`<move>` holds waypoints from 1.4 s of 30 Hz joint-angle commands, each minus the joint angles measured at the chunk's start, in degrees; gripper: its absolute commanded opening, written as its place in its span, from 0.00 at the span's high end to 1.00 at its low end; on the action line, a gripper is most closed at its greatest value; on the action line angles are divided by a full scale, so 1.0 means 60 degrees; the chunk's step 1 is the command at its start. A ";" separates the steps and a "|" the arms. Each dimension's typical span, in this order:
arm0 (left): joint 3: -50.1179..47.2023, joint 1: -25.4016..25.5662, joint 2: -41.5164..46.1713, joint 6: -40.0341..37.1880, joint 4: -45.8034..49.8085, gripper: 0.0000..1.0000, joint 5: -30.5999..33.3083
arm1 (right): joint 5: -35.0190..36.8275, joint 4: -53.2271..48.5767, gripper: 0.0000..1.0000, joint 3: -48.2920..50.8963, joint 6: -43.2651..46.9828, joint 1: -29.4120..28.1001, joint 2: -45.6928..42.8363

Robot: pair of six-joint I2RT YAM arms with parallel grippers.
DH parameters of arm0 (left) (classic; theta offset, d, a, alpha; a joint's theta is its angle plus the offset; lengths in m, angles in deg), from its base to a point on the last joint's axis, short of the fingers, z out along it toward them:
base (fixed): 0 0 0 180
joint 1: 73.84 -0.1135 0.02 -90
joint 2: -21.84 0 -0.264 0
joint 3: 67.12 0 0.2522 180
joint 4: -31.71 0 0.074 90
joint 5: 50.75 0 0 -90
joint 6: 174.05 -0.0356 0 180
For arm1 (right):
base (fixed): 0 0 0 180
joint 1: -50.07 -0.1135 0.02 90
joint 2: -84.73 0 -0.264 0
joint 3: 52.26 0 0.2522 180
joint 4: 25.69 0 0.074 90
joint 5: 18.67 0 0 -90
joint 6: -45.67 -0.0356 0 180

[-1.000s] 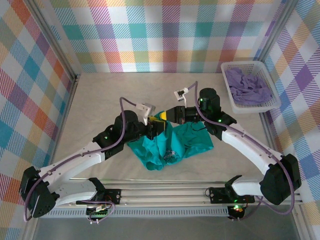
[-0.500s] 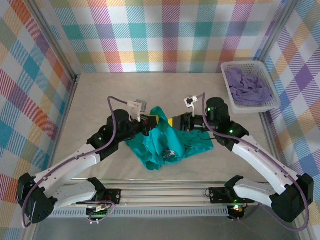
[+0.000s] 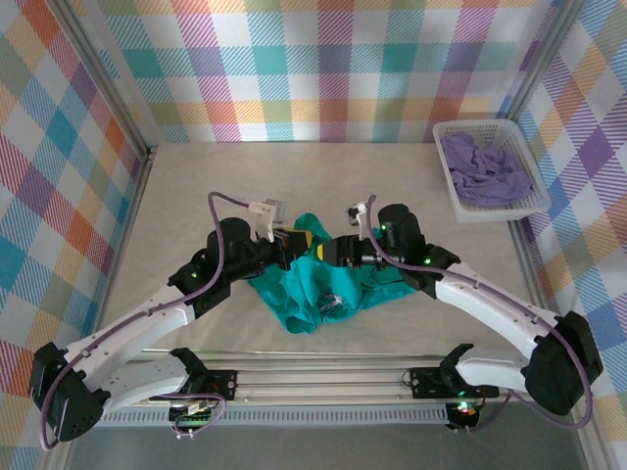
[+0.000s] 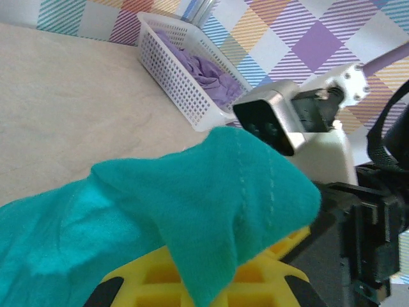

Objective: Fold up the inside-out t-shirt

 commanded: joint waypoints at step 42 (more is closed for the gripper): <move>-0.2069 -0.1423 0.1622 0.0549 0.1534 0.45 0.0107 | -0.5939 0.2505 1.00 0.0113 0.4036 0.1177 -0.0273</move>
